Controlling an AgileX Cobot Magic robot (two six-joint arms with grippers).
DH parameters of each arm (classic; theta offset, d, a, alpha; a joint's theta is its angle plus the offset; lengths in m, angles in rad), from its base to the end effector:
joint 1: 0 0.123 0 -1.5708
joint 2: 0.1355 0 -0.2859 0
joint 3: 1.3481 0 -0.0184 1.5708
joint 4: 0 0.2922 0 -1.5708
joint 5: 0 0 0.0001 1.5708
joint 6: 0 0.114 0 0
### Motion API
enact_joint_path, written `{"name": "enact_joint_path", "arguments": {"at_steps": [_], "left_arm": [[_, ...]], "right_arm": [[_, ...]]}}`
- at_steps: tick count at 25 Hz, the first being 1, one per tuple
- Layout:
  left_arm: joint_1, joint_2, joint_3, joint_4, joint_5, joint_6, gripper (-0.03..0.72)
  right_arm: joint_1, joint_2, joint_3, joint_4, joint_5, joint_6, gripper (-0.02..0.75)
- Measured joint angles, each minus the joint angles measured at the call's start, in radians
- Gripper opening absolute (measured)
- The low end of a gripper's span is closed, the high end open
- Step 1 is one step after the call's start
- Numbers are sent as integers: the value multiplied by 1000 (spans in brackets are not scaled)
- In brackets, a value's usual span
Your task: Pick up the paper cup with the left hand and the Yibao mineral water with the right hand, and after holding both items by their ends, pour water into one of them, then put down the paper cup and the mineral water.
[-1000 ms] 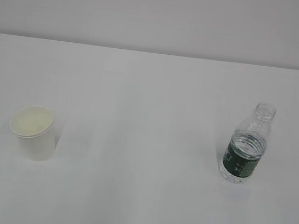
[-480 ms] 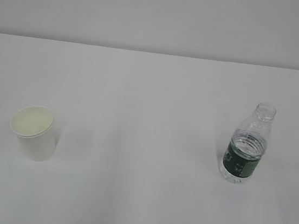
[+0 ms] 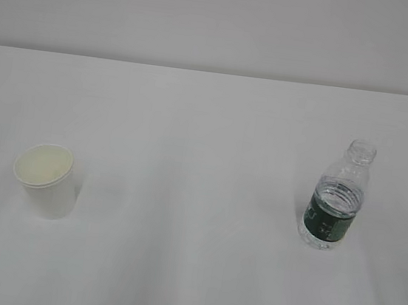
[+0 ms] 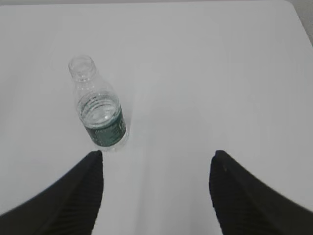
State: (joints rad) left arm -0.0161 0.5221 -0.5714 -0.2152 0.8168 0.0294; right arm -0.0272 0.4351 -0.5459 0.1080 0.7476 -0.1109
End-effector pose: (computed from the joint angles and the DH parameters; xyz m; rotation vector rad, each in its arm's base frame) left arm 0.1487 -0.0202 0.2859 -0.0305 2.2412 -0.2483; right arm 0.1395 0.0046 0.2938 -0.0482 2.1156 0.0427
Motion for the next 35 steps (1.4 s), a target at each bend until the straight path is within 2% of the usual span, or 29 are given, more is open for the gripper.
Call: {"name": "enact_joint_path", "arguments": {"at_steps": [6, 13, 16, 20, 23, 29, 35], "left_arm": [[0, 0, 5, -51, -185, 67, 581], [0, 0, 160, -122, -356, 83, 580], [0, 0, 227, -128, -440, 85, 578], [-5, 0, 247, -132, -498, 101, 575], [-44, 0, 247, -134, -526, 131, 573], [-158, 71, 249, -134, -605, 155, 572], [-232, 240, 249, -140, -695, 156, 568]], "right_arm": [[0, 48, 42, 143, -215, -160, 518], [0, 48, 210, 355, -393, -307, 517], [0, 52, 241, 392, -436, -354, 518], [5, 90, 244, 408, -443, -393, 518], [27, 140, 244, 428, -448, -417, 518], [121, 298, 244, 491, -542, -483, 518], [252, 484, 244, 514, -669, -490, 518]]}}
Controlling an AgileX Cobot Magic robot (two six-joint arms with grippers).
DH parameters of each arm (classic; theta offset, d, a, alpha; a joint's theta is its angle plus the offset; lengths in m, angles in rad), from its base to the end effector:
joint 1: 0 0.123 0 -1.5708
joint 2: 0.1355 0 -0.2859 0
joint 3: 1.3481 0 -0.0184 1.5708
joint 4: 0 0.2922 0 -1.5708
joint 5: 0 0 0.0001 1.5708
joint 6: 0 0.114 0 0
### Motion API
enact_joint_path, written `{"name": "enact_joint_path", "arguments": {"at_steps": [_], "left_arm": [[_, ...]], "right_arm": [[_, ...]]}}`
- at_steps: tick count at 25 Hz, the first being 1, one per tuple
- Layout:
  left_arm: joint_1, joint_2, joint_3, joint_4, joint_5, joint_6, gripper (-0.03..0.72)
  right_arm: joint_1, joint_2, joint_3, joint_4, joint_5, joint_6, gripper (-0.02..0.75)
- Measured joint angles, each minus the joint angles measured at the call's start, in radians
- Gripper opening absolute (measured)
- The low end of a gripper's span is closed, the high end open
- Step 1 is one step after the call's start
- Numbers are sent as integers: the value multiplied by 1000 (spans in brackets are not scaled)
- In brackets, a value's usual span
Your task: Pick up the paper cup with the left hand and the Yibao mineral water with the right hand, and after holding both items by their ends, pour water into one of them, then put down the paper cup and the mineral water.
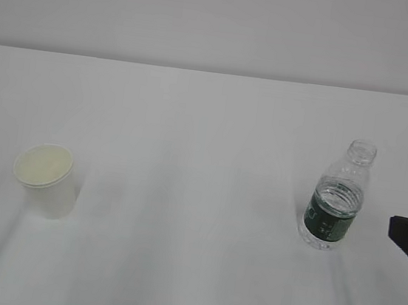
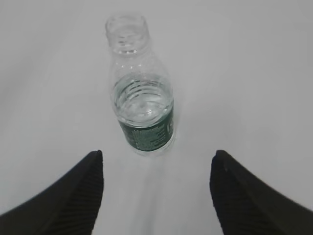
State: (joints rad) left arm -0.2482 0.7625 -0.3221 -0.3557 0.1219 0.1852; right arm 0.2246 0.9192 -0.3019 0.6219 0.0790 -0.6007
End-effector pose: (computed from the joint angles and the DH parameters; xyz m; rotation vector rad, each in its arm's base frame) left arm 0.1965 -0.0548 0.2114 0.1089 2.0485 -0.3033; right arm 0.2080 0.0530 0.1760 -0.2483 2.1564 0.1900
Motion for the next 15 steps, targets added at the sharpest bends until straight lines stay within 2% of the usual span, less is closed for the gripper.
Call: {"name": "enact_joint_path", "arguments": {"at_steps": [4, 9, 12, 13, 15], "left_arm": [[-8, 107, 0, -7, -47, 2, 568], [-8, 221, 8, -17, -155, 2, 564], [-13, 276, 48, -44, -262, 2, 563], [-13, 294, 62, -49, -296, 2, 561], [-13, 328, 79, -55, -344, 2, 554]], "right_arm": [[45, 98, 11, 7, -111, 0, 518], [50, 158, 50, -4, -255, 39, 518], [50, 162, 64, -121, -311, 137, 517], [50, 162, 69, -206, -342, 217, 517], [51, 162, 80, -305, -379, 315, 517]]}}
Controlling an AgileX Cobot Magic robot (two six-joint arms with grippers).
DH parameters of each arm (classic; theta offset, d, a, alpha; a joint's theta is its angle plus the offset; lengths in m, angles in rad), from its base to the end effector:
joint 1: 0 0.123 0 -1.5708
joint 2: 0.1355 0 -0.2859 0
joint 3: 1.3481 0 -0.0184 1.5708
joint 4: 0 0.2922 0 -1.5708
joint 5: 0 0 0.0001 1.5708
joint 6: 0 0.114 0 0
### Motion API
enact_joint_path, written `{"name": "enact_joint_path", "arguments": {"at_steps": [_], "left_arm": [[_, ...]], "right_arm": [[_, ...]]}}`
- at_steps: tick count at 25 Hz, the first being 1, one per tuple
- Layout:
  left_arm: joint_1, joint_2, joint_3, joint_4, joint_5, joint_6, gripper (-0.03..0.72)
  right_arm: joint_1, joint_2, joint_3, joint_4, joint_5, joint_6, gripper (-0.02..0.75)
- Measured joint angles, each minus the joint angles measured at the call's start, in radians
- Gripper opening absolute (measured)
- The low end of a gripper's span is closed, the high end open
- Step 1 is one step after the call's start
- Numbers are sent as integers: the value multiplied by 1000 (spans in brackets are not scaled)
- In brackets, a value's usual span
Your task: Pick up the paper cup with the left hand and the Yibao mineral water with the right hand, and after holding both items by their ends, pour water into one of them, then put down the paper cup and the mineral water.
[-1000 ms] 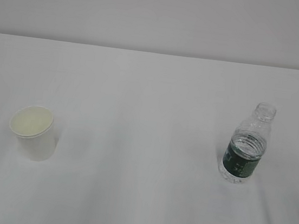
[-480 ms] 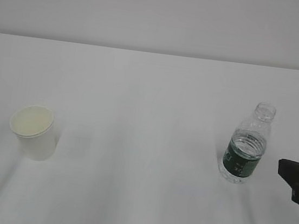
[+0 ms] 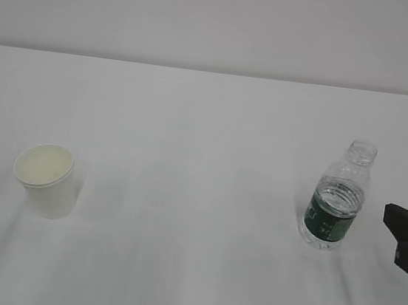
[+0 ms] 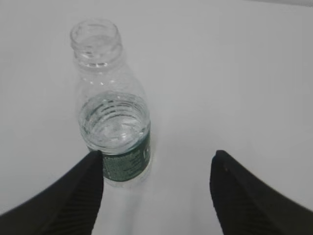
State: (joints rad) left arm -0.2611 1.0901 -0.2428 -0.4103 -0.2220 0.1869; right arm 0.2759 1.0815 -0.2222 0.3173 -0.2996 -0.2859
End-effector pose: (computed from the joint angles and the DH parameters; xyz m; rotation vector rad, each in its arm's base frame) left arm 0.2191 -0.0482 0.1440 -0.0023 2.1301 -0.1878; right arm 0.2178 0.0508 0.1474 -0.2075 2.0458 0.0875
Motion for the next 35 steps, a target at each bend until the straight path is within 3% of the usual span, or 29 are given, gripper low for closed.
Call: {"name": "enact_joint_path", "arguments": {"at_steps": [7, 15, 22, 28, 35], "left_arm": [[-17, 124, 10, -2, -116, -25, 547], [-150, 278, 53, 28, -285, -28, 547], [-155, 306, 61, 80, -353, -29, 570], [-156, 373, 61, 142, -391, -29, 633], [-159, 485, 61, 153, -501, -30, 650]], "right_arm": [[2, 50, 108, -154, -201, 205, 518], [2, 305, 154, -339, -508, 368, 534], [2, 541, 156, -400, -785, 392, 573], [2, 680, 167, -402, -833, 394, 590], [2, 709, 167, -402, -845, 395, 593]]}}
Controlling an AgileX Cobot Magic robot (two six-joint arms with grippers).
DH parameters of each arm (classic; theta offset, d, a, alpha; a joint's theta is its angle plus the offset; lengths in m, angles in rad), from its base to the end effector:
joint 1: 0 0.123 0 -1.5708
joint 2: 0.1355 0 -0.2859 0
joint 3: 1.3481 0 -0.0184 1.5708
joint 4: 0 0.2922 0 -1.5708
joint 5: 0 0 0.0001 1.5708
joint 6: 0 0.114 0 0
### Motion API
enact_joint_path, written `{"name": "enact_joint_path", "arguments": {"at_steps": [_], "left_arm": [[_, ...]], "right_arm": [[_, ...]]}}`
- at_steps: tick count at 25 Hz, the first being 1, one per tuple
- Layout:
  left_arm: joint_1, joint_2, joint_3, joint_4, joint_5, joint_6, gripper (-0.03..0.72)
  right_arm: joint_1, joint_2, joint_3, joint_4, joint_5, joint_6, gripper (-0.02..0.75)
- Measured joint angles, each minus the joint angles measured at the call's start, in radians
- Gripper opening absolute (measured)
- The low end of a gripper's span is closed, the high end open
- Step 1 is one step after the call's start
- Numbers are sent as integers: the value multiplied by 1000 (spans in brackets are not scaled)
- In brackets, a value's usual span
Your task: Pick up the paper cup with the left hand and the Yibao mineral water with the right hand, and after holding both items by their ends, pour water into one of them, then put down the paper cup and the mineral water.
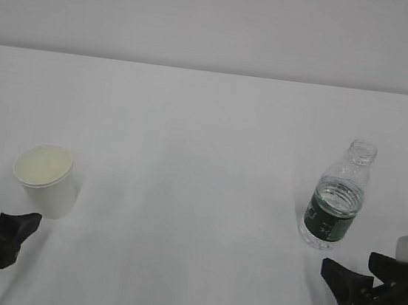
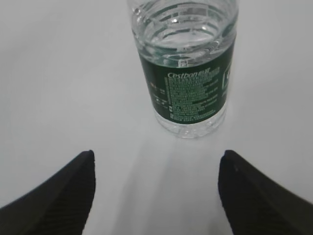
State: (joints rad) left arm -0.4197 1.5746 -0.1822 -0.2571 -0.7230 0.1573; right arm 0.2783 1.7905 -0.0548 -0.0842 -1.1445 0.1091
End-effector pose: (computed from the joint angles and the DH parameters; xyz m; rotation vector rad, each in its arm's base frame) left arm 0.2150 -0.0750 0.0656 0.3153 2.1378 -0.0802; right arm 0.1846 0.0618 0.0432 -0.2596 2.0717 0.2946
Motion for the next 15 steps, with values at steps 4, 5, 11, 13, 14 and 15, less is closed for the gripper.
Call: {"name": "enact_joint_path", "arguments": {"at_steps": [4, 5, 11, 13, 14, 15], "left_arm": [[0, 48, 0, 14, -74, -33, 651], [0, 59, 0, 16, -90, -46, 651], [0, 189, 0, 56, -250, -146, 651], [0, 249, 0, 71, -311, -167, 651], [0, 282, 0, 76, -356, -178, 651], [0, 314, -2, 81, -384, -187, 651]], "right_arm": [[0, 1, 0, 0, -2, 0, 594], [0, 1, 0, 0, -2, 0, 594], [0, 1, 0, 0, -2, 2, 593], [0, 1, 0, 0, -2, 2, 593], [0, 1, 0, 0, -2, 2, 593], [0, 1, 0, 0, -2, 2, 593]]}}
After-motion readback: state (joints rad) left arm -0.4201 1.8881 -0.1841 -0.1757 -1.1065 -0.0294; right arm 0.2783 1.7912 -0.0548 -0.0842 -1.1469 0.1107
